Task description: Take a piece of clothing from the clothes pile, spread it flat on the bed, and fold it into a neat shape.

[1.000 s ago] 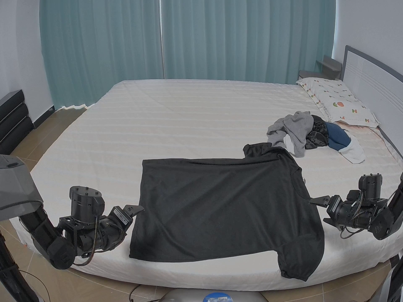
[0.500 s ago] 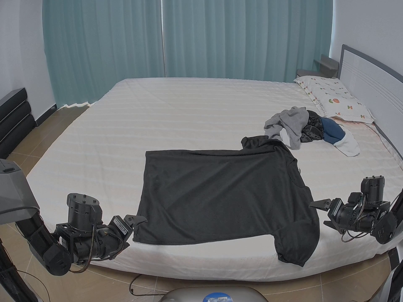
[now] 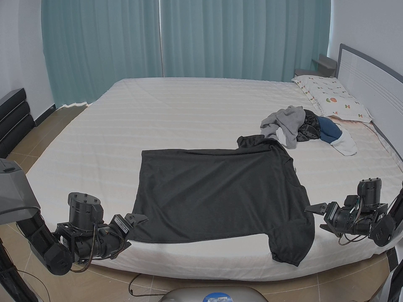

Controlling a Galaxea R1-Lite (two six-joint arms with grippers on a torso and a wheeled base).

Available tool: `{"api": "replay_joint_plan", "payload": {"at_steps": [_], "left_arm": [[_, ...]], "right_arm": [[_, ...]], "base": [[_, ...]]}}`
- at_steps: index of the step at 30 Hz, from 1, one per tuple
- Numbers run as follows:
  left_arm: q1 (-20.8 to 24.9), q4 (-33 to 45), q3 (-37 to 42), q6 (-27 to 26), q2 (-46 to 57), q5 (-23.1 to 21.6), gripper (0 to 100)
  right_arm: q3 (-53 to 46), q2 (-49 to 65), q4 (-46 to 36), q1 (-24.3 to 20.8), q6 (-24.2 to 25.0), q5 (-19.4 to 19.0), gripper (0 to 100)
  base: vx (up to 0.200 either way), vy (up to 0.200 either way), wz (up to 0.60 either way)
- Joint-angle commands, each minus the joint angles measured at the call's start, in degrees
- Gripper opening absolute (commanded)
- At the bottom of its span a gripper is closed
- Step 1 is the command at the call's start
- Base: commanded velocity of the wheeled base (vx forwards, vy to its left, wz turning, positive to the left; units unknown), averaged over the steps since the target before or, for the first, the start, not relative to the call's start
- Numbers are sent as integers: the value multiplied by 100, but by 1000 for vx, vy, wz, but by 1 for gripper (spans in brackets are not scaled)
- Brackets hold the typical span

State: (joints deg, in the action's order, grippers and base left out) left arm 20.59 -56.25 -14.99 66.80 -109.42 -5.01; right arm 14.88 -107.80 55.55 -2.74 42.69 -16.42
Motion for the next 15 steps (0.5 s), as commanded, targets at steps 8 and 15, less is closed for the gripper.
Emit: {"api": "replay_joint_plan", "payload": {"at_steps": [8,15], "left_arm": [[-90,0,58,-291,-360,62,100],[-319,9,216,-976,-703,123,100]], "right_arm": [[-29,-171,-1,-77,-6,-1,100],[-12,-329,8,-77,-6,-1,100]], "base": [[0,0,0],[0,0,0]]}}
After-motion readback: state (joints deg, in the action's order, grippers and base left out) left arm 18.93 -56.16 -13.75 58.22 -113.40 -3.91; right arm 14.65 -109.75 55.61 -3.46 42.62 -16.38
